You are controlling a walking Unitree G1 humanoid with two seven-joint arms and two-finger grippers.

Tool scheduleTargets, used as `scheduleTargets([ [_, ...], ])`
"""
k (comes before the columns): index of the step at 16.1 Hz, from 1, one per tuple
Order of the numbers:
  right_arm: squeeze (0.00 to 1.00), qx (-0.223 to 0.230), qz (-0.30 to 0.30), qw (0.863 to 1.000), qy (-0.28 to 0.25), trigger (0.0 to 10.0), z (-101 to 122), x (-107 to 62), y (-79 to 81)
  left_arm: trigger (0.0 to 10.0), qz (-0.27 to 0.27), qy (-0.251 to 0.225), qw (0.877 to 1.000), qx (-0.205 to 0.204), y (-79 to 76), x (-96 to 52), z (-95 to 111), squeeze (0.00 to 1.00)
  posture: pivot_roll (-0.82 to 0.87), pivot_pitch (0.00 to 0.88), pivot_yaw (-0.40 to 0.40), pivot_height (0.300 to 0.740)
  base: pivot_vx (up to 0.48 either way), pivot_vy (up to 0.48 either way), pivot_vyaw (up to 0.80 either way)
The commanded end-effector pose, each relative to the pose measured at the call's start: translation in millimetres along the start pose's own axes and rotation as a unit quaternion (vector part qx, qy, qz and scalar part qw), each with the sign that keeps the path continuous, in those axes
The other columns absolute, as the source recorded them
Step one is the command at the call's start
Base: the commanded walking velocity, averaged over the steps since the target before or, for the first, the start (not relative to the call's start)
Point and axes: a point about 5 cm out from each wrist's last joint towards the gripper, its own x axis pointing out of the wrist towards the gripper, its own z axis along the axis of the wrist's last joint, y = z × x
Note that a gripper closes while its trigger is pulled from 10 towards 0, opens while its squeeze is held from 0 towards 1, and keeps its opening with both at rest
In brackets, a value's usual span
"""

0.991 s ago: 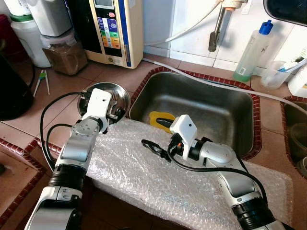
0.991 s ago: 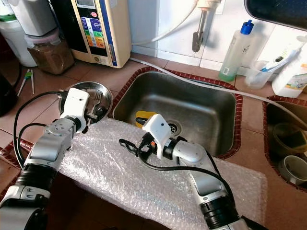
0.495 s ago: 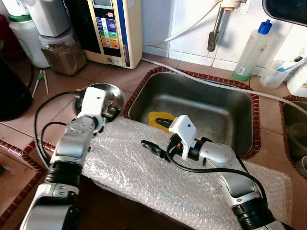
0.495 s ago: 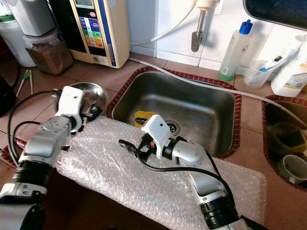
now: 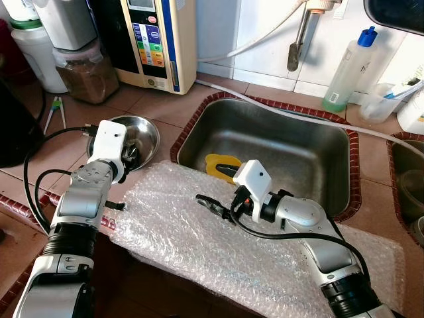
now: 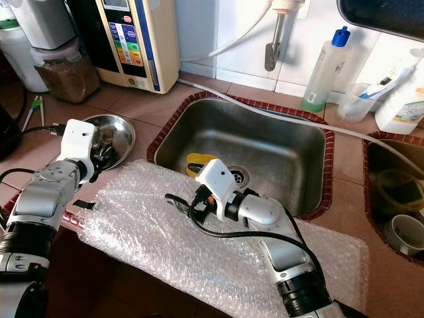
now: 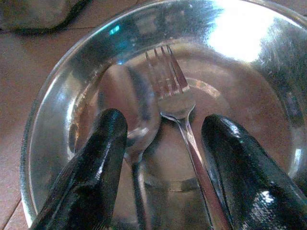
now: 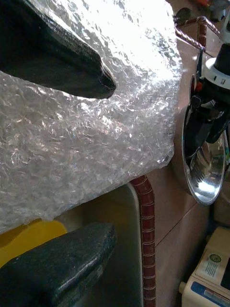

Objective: Kitchen organization

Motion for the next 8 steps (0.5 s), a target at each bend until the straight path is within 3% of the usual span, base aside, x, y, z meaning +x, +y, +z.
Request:
scheduleTargets([
  [1,0.00,-0.007,0.007,1.000,0.005,10.0,0.4,1.6,0.6,10.0,-0.014,-0.007,1.000,-0.001,-3.8,0.3,7.9,0.00,0.03,0.090,0.033,0.740,0.000,0.000,0.00],
  [5,0.00,-0.007,0.008,1.000,0.005,10.0,1.4,0.7,0.1,10.0,-0.031,-0.016,0.999,-0.004,-13.9,2.6,16.8,0.00,0.03,0.088,0.034,0.740,0.000,0.000,0.00],
  [8,0.00,-0.004,0.013,1.000,0.000,10.0,3.3,-1.8,-1.4,10.0,-0.033,-0.017,0.999,-0.030,-16.5,3.0,18.8,0.00,0.03,0.087,0.034,0.740,0.000,0.000,0.00],
])
